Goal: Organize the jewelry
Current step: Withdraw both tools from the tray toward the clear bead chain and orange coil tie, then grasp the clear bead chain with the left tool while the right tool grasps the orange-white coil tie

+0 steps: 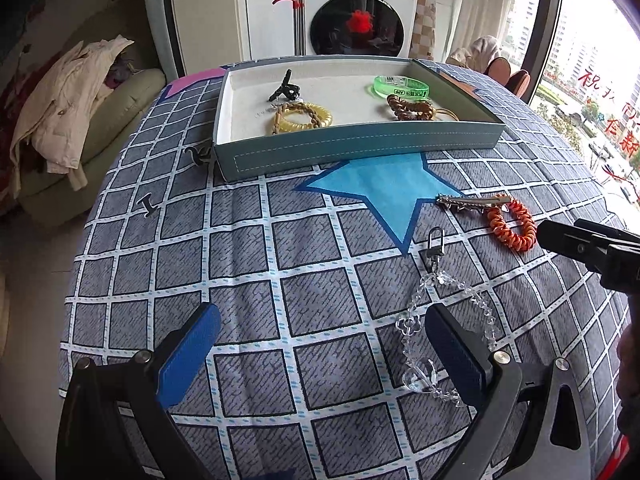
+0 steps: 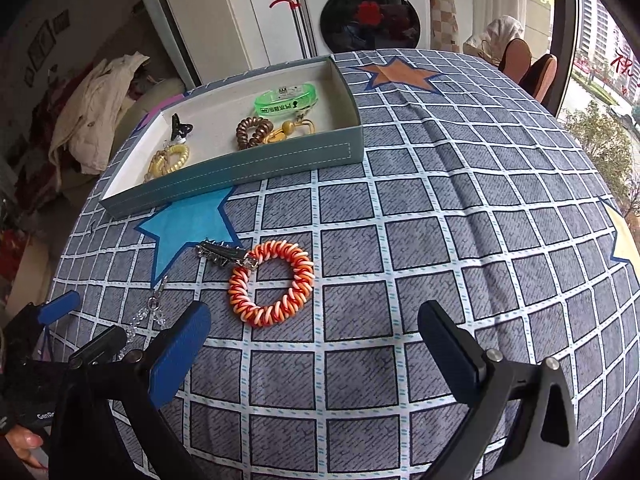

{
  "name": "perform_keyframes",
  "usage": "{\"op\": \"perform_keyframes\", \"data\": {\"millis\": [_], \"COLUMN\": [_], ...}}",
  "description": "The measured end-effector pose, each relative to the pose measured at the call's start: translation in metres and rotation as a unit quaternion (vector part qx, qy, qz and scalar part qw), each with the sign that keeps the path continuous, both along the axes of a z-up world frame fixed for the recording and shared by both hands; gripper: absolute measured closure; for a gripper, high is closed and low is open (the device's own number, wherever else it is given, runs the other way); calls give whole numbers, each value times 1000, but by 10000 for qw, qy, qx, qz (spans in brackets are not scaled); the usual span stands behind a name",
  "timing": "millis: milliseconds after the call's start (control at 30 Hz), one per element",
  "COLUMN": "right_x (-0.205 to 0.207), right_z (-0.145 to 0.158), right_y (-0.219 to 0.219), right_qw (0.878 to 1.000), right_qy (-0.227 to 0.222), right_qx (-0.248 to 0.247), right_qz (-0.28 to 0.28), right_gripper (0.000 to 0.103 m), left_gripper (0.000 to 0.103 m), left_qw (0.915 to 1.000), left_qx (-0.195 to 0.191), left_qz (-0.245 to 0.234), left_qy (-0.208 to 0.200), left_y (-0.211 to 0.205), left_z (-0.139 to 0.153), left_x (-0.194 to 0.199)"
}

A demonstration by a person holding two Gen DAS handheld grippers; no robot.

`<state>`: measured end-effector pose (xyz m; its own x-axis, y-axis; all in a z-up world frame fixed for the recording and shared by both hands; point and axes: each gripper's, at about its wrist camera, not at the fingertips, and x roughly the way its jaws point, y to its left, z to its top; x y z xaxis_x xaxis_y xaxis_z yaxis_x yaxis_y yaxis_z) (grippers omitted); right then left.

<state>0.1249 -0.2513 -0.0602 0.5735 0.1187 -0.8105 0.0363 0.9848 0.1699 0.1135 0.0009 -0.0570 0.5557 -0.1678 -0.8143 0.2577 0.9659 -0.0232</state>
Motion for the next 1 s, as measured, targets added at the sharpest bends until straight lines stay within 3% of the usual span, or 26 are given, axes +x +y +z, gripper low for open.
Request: {"op": "perform_keyframes", "data": {"millis": [233, 567, 833, 1000], "right_x": [4, 19, 16, 14], "right_z": [-3, -8, -10, -10], "right_y": [-6, 8, 26, 27], "right_qw": [9998, 9992, 9955, 9954], "right_qy": [60, 161, 117, 128], "right_qx": [-48, -343, -918, -903], "right_qz": [-178, -87, 206, 294], "right_gripper": [0, 31, 38, 45], "left_gripper": [0, 0, 0, 11], "left_qw": [9999, 9994, 9987, 9978], "left_qx": [118, 293, 271, 231], "left_qz": [-51, -199, -422, -623], "left_qy": [42, -3, -31, 36], "left_y": [-10, -23, -32, -37], "left_z": [-4, -5, -4, -1], "left_x": [-1, -7, -7, -11]}}
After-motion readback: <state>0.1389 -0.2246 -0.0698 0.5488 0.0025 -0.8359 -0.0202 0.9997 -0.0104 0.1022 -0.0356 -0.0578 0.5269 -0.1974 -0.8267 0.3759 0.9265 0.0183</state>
